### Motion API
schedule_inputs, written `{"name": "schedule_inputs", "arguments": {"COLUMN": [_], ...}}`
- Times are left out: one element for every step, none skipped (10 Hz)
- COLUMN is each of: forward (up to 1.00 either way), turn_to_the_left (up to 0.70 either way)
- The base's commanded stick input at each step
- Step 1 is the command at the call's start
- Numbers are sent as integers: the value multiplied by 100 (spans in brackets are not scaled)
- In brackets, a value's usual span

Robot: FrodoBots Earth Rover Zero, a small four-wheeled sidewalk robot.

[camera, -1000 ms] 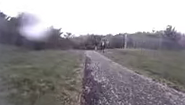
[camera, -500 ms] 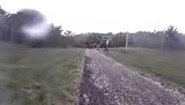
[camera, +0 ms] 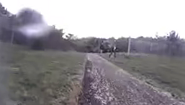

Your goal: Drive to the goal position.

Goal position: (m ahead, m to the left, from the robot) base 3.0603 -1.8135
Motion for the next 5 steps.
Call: {"name": "schedule_inputs", "arguments": {"forward": [70, 70, 70, 70, 70], "turn_to_the_left": [0, 0, 0, 0, 0]}}
